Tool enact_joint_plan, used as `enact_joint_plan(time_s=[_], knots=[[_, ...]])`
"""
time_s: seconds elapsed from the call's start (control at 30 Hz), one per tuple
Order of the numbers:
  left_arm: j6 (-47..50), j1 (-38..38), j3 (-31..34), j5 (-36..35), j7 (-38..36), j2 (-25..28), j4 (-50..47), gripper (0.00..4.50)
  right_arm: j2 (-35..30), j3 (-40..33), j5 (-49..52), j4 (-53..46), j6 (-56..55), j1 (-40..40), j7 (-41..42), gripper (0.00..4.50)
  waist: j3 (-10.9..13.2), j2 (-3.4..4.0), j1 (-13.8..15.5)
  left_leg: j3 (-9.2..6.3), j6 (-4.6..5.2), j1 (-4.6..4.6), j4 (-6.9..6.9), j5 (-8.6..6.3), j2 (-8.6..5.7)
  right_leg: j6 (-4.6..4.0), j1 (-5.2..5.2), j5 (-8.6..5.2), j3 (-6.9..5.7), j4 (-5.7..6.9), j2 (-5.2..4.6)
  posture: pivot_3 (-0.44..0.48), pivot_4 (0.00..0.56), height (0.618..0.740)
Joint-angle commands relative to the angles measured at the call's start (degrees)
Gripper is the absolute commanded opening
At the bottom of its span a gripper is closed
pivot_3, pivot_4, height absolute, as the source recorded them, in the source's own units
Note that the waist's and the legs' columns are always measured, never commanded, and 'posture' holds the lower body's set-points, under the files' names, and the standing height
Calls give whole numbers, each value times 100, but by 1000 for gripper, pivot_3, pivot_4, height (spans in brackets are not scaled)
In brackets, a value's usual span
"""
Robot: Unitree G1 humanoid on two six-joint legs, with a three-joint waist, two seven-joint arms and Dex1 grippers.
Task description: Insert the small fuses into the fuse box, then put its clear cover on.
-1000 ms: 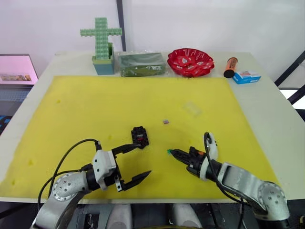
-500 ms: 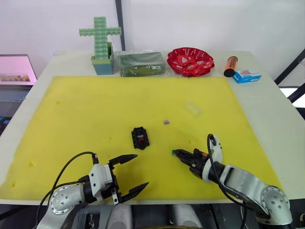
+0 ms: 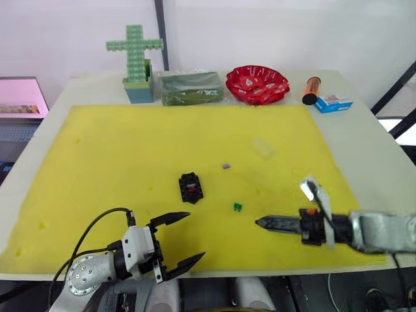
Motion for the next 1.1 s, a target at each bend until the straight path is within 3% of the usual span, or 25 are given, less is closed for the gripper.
enact_joint_plan(time_s=[0.03, 0.17, 0.27, 0.37, 0.6, 0.9, 1.1], knots=[[19, -47, -8, -116, -14, -7, -185, 4500, 48, 634, -1364, 821, 789, -1197, 1710, 4463, -1, 0, 18, -1, 0, 0, 0, 0, -2, 0, -2, 0, -1, 0, 8, 0, 150, 740], [17, -81, -71, -46, 3, -39, -165, 4500, 229, 1628, -3134, 1325, 708, -2192, 3420, 4463, -1, 0, 70, 2, 0, -18, -20, 0, -1, 2, -33, 0, -8, 4, 21, 0, 150, 740], [20, -17, -112, 5, 52, -56, -230, 4500, 455, 2144, -4207, 1626, 299, -2507, 4118, 3816, -1, 0, 51, 14, 6, -22, -24, -3, -1, 4, -40, 1, -10, 7, 25, 0, 150, 740], [113, -77, -98, -17, 123, -55, -284, 4500, 602, 2235, -4587, 1671, 344, -2576, 4647, 2806, 0, 0, 52, 18, 7, -22, -23, -4, -1, 6, -41, 1, -10, 7, 26, 0, 150, 740], [243, -414, -49, -83, 74, -80, -4, 4500, 949, 2209, -5217, 1834, 470, -2672, 5195, 2806, 0, 1, 36, 19, 6, -13, 2, -4, -1, 5, -34, 2, -6, 29, 27, 0, 150, 740], [-752, -244, -323, 328, -270, -403, 1014, 4500, 1435, 2300, -5924, 2128, 416, -2842, 5525, 2806, -1, 1, 40, 21, 6, -13, -5, -4, 0, 7, -41, 2, -3, 37, 34, 0, 150, 740], [-1101, -133, -451, 479, -270, -496, 1195, 4500, 1626, 2312, -6250, 2300, 413, -2921, 5692, 2806, -1, 1, 31, 21, 6, -11, 0, -4, 1, 5, -41, 2, -3, 40, 30, 0, 150, 740]])
